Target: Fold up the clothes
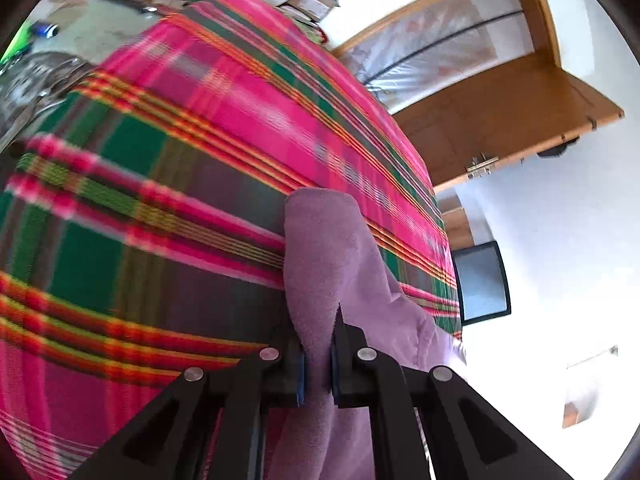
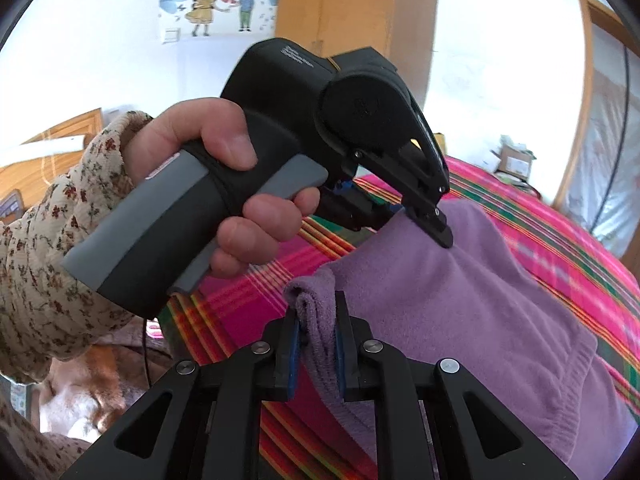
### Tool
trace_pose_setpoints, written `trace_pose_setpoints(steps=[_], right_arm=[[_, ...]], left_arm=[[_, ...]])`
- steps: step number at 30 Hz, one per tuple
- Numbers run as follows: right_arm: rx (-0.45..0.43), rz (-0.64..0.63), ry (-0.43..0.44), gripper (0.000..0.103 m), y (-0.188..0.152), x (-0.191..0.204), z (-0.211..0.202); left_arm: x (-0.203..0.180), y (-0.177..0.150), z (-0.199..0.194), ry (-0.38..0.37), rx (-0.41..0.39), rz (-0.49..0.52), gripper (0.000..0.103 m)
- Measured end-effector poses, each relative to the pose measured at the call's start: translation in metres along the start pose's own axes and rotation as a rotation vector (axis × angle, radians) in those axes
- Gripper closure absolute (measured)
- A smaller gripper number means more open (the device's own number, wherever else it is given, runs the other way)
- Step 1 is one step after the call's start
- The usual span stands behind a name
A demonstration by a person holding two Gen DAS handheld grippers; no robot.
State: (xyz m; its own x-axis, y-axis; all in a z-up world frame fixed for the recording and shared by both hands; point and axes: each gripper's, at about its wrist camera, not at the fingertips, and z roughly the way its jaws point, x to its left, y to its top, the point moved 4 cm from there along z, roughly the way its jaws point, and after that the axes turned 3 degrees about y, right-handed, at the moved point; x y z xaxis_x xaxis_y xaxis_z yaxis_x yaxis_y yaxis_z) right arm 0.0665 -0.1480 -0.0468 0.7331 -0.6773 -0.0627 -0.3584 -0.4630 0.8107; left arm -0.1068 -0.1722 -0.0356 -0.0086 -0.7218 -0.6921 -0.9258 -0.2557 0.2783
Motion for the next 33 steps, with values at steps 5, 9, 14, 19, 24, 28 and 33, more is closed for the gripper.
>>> trace_pose_setpoints(steps=[5,9,14,19,24,28,33], right_arm=[[0.007,-0.021,0.041,0.089,0.009,0.013,0.016],[0.008,-0.022,0.074,0.089,0.015,0.020,0.026],[0.018,-0.013,0.105,0.089,0.017,0.026,0.040],[0.067,0.009,0.118,0.088,0.012,0.027,0.056],[0.089,0.014,0.123,0.084,0.015,0.028,0.060],[0.100,0.018,0.126,0.081,0.018,0.028,0.055],[0.031,0.045,0.128,0.080,0.019,0.016,0.023]], left_arm=[[0.014,0.005,-0.009,0.009,-0.019,-0.022,0.094],[0.029,0.006,-0.015,0.046,-0.011,-0.031,0.094],[0.041,0.005,-0.012,0.083,0.004,-0.040,0.093],[0.048,0.002,-0.015,0.136,0.016,-0.015,0.087],[0.039,-0.003,-0.020,0.235,0.008,0.018,0.083],[0.034,-0.009,-0.027,0.288,-0.004,0.009,0.081],[0.031,-0.022,-0.043,0.308,-0.045,-0.009,0.081]])
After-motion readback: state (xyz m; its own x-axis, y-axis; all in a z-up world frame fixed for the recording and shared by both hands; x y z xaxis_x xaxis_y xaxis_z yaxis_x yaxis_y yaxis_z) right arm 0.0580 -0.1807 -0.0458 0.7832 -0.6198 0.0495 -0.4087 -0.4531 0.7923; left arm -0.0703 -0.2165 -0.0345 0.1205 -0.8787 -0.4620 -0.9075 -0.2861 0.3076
